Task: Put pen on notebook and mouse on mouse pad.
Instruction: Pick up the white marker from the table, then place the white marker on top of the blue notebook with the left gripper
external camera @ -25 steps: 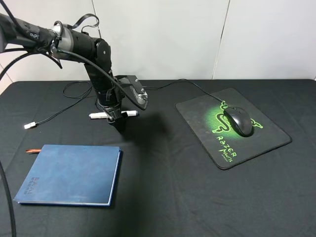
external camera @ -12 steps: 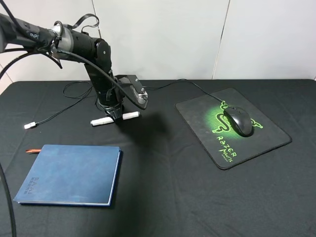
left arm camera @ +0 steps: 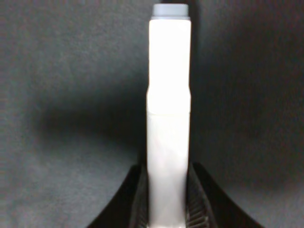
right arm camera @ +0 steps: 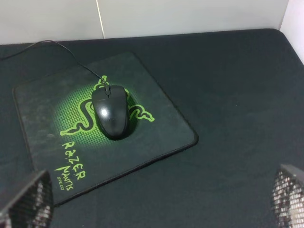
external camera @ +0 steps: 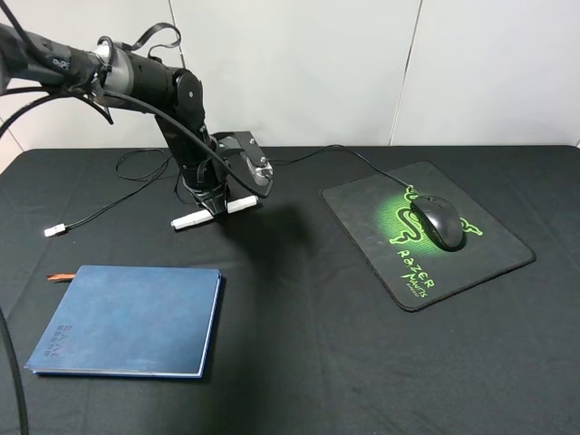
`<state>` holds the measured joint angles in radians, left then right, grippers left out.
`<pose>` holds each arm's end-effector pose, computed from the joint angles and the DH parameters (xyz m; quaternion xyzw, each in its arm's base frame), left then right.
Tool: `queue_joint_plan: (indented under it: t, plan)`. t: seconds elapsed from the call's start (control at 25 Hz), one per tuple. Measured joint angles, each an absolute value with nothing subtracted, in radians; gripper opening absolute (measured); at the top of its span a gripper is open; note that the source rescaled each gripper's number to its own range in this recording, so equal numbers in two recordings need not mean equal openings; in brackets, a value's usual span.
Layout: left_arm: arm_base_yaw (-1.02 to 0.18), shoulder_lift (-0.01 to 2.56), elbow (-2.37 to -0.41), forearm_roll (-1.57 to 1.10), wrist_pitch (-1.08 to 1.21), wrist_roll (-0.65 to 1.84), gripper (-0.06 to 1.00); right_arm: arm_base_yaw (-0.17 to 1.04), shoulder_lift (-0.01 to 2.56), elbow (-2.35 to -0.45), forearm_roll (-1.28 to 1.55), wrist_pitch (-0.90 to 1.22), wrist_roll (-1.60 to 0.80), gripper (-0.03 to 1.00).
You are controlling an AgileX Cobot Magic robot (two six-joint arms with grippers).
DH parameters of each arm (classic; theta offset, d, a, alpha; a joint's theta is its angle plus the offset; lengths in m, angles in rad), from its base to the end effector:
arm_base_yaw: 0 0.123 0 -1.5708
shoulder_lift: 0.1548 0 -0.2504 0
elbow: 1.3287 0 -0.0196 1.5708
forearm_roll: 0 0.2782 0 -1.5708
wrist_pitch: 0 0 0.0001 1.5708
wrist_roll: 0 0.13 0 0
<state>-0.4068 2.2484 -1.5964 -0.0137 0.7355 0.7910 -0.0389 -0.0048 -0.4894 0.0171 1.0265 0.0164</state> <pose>0.4269 -0.1852 0.0339 0.5549 0.8209 0.0206 0.1334 0.0914 -0.0017 0.2736 0.0232 0.8454 0.0025 0.5337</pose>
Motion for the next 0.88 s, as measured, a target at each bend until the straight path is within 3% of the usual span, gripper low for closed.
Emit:
queue_joint_plan:
  t: [0.64, 0.88]
  plan:
    - [-0.407, 1.915, -1.596, -0.014, 1.160, 0.785, 0.00, -0.039, -0.005, -0.489, 0.017, 1.026, 0.016, 1.00]
    - [-0.407, 1.822, -1.471, -0.013, 1.200, 0.749, 0.00, -0.039, -0.005, -0.489, 0.017, 1.026, 0.016, 1.00]
